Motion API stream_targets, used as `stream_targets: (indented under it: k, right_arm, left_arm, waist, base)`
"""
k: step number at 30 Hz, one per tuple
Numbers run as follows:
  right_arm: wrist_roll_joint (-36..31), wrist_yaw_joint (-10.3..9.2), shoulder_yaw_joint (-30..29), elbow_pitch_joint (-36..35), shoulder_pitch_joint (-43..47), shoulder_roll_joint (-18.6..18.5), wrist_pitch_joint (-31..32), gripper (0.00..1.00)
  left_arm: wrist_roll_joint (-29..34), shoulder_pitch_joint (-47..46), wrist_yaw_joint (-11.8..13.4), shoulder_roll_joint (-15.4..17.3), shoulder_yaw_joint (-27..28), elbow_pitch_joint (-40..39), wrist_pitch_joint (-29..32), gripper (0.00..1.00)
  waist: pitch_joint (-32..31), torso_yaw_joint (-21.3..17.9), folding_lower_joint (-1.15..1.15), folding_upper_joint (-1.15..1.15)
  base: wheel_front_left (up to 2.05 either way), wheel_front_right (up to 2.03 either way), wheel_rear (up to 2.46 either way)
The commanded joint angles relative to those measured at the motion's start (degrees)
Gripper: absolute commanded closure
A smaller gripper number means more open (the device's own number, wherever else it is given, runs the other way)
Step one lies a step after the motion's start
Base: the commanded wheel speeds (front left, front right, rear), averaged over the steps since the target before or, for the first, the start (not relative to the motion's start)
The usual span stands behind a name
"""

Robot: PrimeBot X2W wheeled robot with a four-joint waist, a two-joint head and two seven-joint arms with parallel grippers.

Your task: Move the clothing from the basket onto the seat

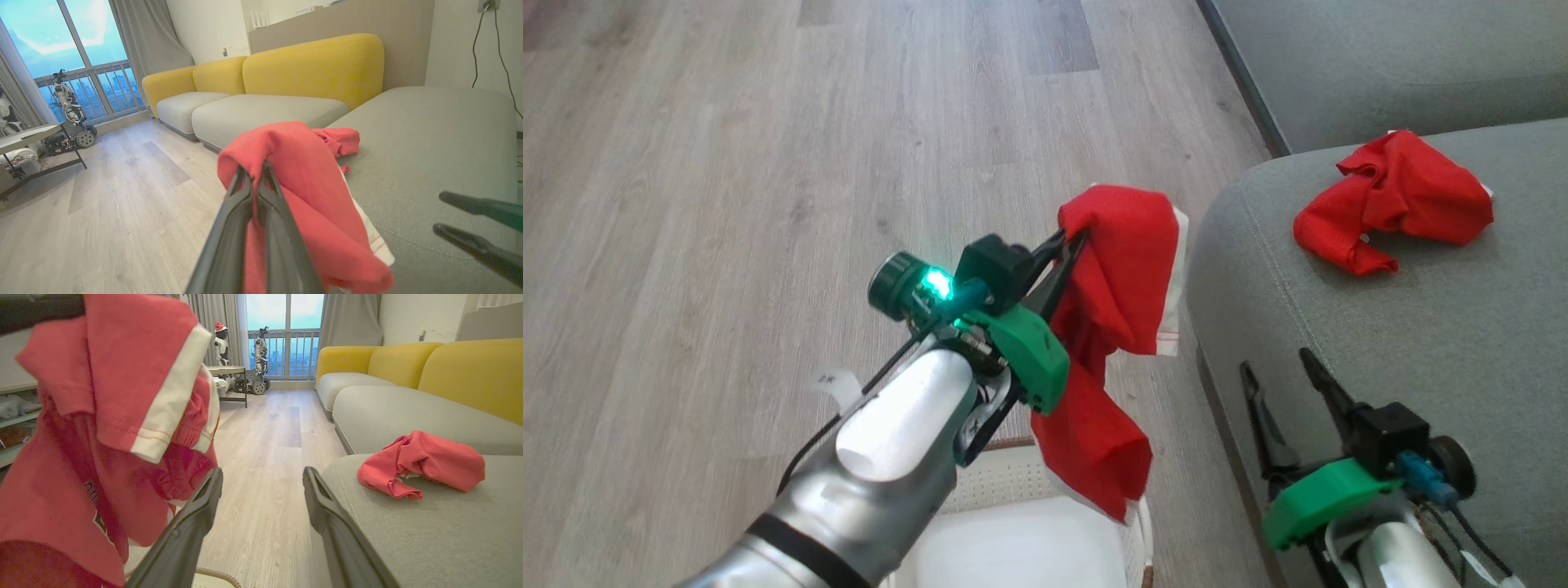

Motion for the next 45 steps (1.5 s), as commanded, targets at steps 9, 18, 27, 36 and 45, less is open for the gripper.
stream_targets:
  k: [9,18,27,36,45]
  right_arm:
    - [2.47,-0.02,7.44,-1.17,-2.73,0.19,-0.38,0.0]
    - [7.66,-0.02,17.05,-1.04,-5.11,0.19,-0.38,0.0]
    - [9.73,-0.02,21.65,2.78,-12.34,0.19,-0.38,0.0]
    - [11.27,-0.02,23.39,10.01,-19.04,0.19,-0.38,0.0]
    - [10.41,-0.02,20.83,12.85,-21.57,0.19,-0.38,1.0]
  left_arm:
    - [-3.46,-6.61,1.47,0.53,-0.46,-2.87,0.9,1.0]
    - [-5.9,-8.2,2.66,0.53,-3.38,-1.08,0.83,1.0]
    - [-8.97,-9.61,4.19,0.53,-7.5,-3.09,0.77,1.0]
    - [-12.12,-10.77,5.79,0.53,-11.05,-5.85,0.31,1.0]
    - [-14.5,-11.02,7.02,0.53,-12.49,-6.2,-0.55,1.0]
  waist:
    - [-0.83,-0.48,0.01,-0.01]
    - [-0.6,-0.27,0.01,-0.01]
    - [0.19,0.53,0.01,-0.01]
    - [0.89,1.54,0.01,-0.01]
    - [1.67,2.0,0.01,-0.01]
  base:
    - [0.0,0.0,0.0]
    - [0.0,0.0,0.0]
    - [0.0,0.0,0.0]
    - [0.0,0.0,0.0]
    - [0.0,0.0,0.0]
